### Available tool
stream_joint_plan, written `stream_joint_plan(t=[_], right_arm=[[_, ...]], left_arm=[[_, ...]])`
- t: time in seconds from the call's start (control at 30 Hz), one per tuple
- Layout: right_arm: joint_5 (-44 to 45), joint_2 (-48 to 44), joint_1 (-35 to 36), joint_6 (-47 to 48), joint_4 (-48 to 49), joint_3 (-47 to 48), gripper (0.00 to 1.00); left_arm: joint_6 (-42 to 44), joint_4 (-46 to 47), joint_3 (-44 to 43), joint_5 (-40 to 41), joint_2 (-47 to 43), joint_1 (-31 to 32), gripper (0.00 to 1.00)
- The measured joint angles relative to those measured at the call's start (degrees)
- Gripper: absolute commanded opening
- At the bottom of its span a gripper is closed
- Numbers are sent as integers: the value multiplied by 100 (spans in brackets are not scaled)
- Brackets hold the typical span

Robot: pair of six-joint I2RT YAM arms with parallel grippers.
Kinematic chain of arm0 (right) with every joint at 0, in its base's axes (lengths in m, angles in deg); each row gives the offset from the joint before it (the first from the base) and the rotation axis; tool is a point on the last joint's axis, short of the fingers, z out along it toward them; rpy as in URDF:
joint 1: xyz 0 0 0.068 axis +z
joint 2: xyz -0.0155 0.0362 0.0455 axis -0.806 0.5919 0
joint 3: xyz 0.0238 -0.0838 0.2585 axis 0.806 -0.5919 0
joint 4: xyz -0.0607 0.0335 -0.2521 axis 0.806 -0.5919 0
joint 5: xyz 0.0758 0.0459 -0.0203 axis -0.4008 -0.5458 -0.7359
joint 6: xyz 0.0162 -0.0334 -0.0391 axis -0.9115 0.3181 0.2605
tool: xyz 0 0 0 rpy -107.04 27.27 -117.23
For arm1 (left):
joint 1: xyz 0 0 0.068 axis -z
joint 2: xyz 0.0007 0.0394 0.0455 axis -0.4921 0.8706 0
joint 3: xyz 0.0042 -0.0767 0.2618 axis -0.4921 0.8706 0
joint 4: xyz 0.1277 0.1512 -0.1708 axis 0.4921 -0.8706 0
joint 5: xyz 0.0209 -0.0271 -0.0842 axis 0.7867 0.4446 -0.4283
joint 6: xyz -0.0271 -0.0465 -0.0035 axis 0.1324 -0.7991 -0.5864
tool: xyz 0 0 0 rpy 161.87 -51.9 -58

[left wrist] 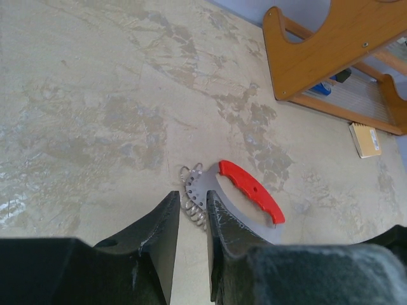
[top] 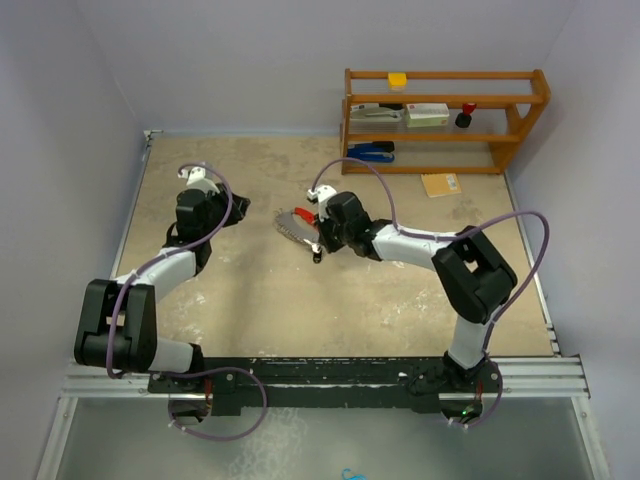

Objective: Remove the keys from the keyring

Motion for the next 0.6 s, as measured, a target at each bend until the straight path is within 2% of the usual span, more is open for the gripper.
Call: stream_joint_plan(t=[0.33,0.6], right_arm=[[697,-798,144,1390,-612,1274,0],[717,-1480,203,2765,-654,1764,0]], left_arm=[[24,101,-474,-90,13,0,17],[-28,645,-1132,-450,13,0,16]])
